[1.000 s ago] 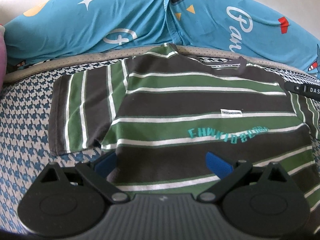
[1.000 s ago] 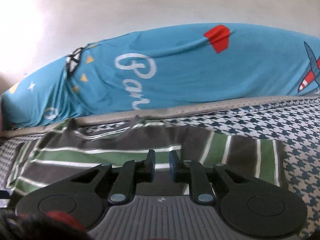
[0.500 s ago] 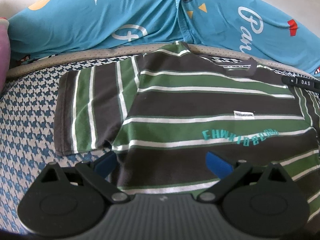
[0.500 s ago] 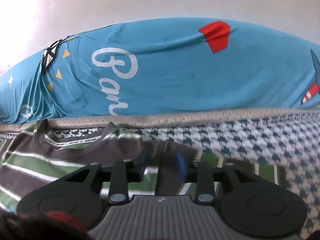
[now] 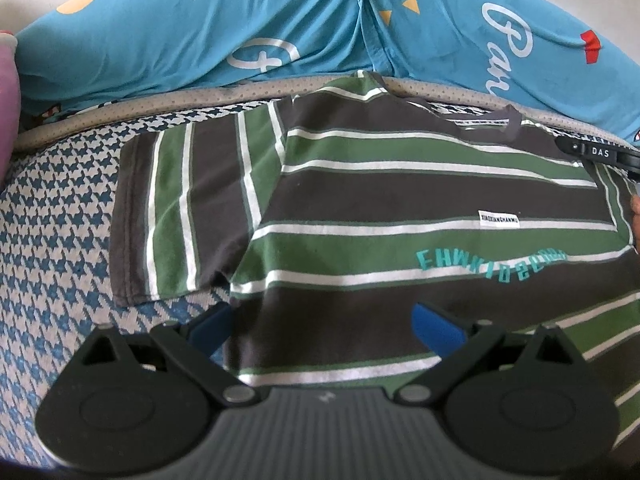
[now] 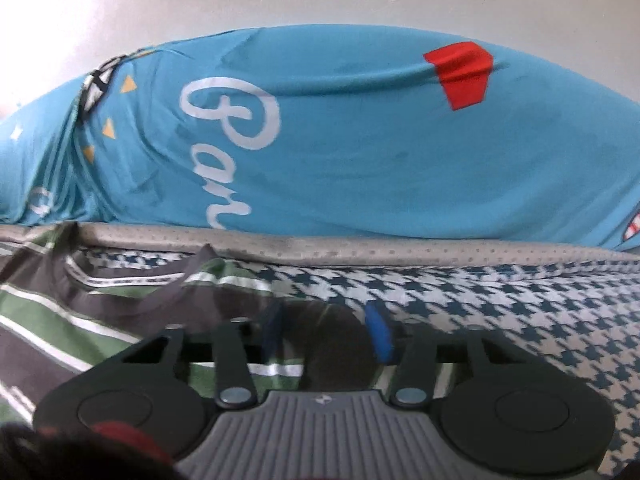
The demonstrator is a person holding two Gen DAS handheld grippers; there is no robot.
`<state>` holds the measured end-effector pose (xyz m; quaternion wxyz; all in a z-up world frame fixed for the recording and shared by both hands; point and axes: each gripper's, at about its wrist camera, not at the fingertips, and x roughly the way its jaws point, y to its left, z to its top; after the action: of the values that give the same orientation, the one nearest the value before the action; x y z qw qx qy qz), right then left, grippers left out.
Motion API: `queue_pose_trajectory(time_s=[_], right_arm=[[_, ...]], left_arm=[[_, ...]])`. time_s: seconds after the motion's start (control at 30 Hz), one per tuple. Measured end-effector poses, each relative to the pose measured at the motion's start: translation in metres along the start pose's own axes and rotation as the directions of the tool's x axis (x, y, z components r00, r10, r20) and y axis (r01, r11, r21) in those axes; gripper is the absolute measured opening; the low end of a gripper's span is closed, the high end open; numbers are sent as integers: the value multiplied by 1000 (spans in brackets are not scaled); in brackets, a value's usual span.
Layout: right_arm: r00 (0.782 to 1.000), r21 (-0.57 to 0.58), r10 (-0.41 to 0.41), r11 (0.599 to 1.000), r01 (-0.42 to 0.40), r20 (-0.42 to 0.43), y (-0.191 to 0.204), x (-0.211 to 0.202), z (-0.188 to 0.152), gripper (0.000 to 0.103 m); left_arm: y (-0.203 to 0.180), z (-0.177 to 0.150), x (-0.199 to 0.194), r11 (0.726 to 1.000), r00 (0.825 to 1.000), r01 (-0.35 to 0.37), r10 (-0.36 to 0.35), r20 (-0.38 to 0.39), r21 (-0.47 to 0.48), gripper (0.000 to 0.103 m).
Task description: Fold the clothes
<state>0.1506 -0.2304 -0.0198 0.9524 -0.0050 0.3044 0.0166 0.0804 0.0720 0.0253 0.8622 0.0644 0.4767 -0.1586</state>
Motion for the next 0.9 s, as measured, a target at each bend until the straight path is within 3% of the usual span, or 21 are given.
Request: queue_pose_trajectory(time_s=[0.1,0.2,0.37,0.47,0.57,0.77,0.9], right_arm=[[1000,5,11,1000,-11,4,1,-3,1,10],[999,50,-11,999,9,37,-2,-7,1,8],[987,106,-117,989,105,106,-5,-13,6,8],[993,74,-113,991,110,42,3,-2,6,9],[992,105,-120,988,115,43,-1,-9,9,16],[995,147,-90,986,84,35,-19,-46,16,24],[992,202,-123,972,120,0,-39,-72,9,29]], left_arm=[[-3,-1,3,1000,1000,-1,1,-1,7,100],[-6,-1,5,1000,1000,-2,2,-2,18,100],[-9,-1,5,1000,1000,-4,4,-4,19,100],[-11,-1,5,1000,1000,0,0,-7,22,100],[-12,-2,5,999,1000,-4,4,-7,34,100],[-11,0,-3,999,1000,15,-15,12,31,100],[-15,0,-11,998,999,37,-39,32,43,100]])
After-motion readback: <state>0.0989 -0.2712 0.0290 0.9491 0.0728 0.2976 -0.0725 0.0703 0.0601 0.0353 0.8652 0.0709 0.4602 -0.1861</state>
